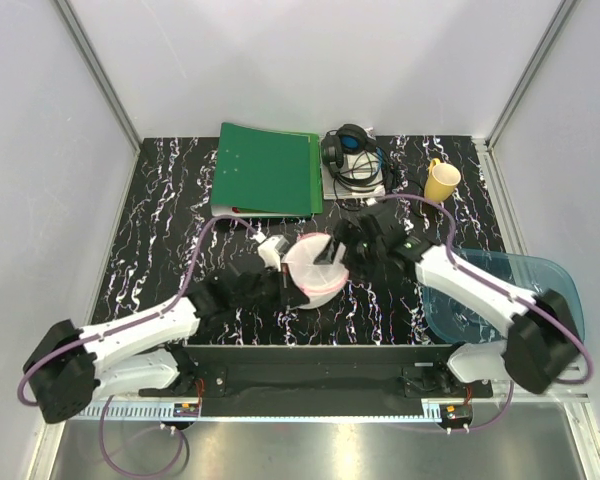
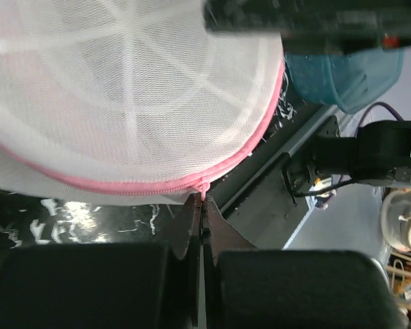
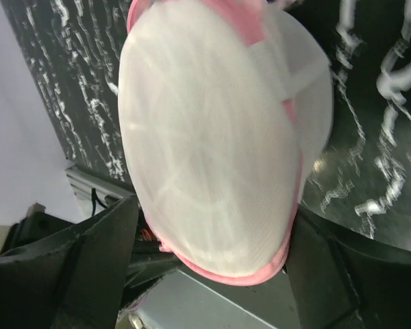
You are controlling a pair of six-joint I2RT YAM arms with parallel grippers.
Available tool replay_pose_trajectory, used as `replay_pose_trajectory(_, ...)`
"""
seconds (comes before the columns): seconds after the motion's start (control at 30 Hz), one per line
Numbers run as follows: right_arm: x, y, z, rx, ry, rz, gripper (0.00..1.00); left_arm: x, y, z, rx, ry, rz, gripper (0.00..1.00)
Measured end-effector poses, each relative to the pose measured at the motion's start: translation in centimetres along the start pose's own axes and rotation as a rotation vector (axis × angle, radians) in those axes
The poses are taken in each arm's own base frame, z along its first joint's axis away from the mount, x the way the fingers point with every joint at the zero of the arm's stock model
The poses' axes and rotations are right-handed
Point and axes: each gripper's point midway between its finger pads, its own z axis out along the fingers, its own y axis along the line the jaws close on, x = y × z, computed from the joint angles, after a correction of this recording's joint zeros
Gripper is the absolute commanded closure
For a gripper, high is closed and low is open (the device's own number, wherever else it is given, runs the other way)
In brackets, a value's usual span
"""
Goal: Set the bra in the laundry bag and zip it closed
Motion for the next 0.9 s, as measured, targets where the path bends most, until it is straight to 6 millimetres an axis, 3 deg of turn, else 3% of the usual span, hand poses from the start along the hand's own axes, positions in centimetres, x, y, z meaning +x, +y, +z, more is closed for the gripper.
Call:
replay_pose_trajectory(0.1,1.9,-1.7,-2.4,0.045,-0.036,0.032,0.11,0.8,-0.8,1.1,0.015,0.029,-0.009,1.0)
replay_pose_trajectory(0.23,2.6,-1.4,-5.2,0.012,-0.095,0.062,0.08,1.3,-1.3,2.1,0.019,0.049,-0.017,1.0)
replay_pose_trajectory(0.27,2.7,-1.7,-5.5,0.011,-0.11,0.076,0.01,1.4,-1.4,2.2,0.021,0.051,-0.019,1.0)
replay_pose_trajectory(0.5,3.4,-6.7,-4.8,0.206,-0.131,0.082,0.0,1.2,-2.0,2.3,0.027,0.036,-0.019,1.0)
replay_pose_trajectory(0.7,4.8,-10.1,-6.5,0.352,-0.106,0.055,0.0,-0.1,-2.7,1.5,0.032,-0.015,-0.014,1.0)
replay_pose_trajectory(0.9,6.5,-8.4,-9.2,0.204,-0.124,0.197,0.0,0.7,-3.4,2.0,0.047,0.007,-0.011,1.0)
